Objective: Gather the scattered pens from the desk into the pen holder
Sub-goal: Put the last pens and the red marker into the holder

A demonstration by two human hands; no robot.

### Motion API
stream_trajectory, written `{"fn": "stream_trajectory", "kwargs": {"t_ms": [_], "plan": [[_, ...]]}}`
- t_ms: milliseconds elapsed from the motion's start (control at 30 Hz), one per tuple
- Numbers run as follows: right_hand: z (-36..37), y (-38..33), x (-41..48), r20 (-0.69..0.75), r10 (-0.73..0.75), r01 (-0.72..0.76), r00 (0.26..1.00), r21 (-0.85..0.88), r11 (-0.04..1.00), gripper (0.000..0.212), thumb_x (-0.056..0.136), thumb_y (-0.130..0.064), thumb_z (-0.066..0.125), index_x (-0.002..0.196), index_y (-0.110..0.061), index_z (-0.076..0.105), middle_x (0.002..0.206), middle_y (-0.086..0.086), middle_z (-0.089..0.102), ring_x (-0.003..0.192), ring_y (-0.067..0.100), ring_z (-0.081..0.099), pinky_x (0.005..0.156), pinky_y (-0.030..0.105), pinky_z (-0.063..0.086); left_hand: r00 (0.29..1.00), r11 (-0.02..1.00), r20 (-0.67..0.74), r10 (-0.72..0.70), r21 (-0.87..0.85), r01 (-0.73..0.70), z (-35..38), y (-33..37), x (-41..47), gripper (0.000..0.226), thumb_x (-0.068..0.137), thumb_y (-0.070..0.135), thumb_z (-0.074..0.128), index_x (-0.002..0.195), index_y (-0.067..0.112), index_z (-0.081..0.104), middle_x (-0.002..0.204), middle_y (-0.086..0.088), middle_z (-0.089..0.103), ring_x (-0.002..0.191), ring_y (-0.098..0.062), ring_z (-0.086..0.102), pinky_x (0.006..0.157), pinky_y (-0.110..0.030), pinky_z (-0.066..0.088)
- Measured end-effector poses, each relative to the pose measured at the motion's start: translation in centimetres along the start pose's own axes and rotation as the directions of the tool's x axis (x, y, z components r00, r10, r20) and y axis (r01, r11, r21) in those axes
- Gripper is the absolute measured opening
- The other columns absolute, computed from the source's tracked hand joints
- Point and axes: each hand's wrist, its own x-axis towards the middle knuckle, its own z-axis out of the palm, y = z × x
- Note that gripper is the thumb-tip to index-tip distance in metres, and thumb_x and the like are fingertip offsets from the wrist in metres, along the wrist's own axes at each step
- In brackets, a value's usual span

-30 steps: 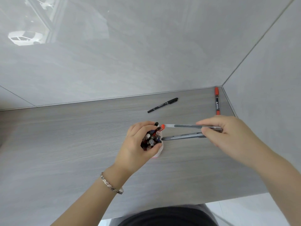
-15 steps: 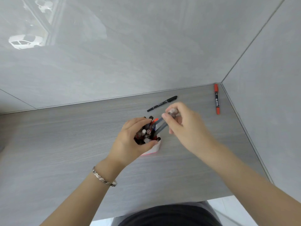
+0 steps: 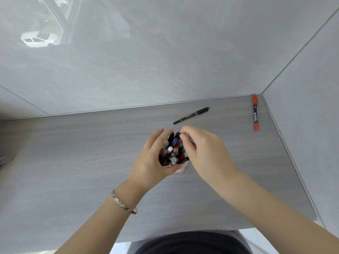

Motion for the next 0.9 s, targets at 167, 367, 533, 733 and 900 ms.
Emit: {"fn": "stream_trajectory", "kwargs": {"t_ms": [167,367,533,733,900], "plan": [[2.6,1.1,0.1,0.013,0.057,-0.053,0.998,-0.233,0.971,0.033,0.086,-0.026,0.03,0.094,-0.01,0.057,0.108,0.014,0.06,0.095,0.033,0.057,0.074,0.042,0.052,0.991,0.996,0.105,-0.084,-0.005,0.085,-0.5,0.2,-0.3,0.111,0.052,0.023,0.088,0.125,0.049,0.008,0.125,0.019,0.033,0.117,0.0,0.037,0.09,-0.011,0.032],[2.0,3.1,-1.5,0.122,-0.145,0.152,0.982,-0.049,0.987,0.057,0.093,-0.045,0.02,0.14,-0.013,0.022,0.153,0.004,0.013,0.14,0.014,0.009,0.114,0.037,0.011,0.992,0.996,0.093,-0.08,0.037,0.077,-0.7,-1.0,-0.8,0.101,0.06,0.024,0.084,0.132,0.041,0.016,0.13,0.021,0.035,0.122,-0.005,0.043,0.092,0.005,0.029],[2.0,3.1,-1.2,0.289,-0.128,0.182,0.949,-0.171,0.968,0.086,0.078,-0.069,-0.003,0.143,-0.013,0.007,0.15,-0.006,-0.007,0.139,0.005,-0.014,0.116,0.036,-0.005,0.989,0.989,0.019,-0.144,-0.027,0.145,0.2,0.0,-0.2,0.098,0.057,0.029,0.084,0.137,0.021,0.028,0.128,0.014,0.043,0.122,-0.013,0.048,0.094,-0.03,0.046],[0.7,7.4,4.5,0.045,0.048,-0.053,0.998,0.124,0.991,0.041,0.094,-0.032,0.033,0.126,-0.012,0.05,0.14,0.001,0.044,0.133,0.014,0.033,0.108,0.014,0.016,0.978,0.978,0.02,-0.206,0.0,0.206,0.5,0.4,0.4,0.095,0.061,0.03,0.082,0.137,0.03,0.025,0.122,0.022,0.038,0.121,-0.005,0.043,0.085,-0.02,0.037],[3.5,14.5,8.8,0.296,0.286,-0.161,0.911,-0.383,0.91,0.046,0.094,-0.015,0.041,0.138,-0.018,0.03,0.154,0.01,0.017,0.14,0.029,0.015,0.113,0.043,0.018,0.976,0.976,0.054,-0.211,-0.043,0.213,0.3,0.4,0.4,0.092,0.063,0.028,0.082,0.135,0.036,0.025,0.125,0.022,0.04,0.121,-0.004,0.042,0.085,-0.015,0.036]]}}
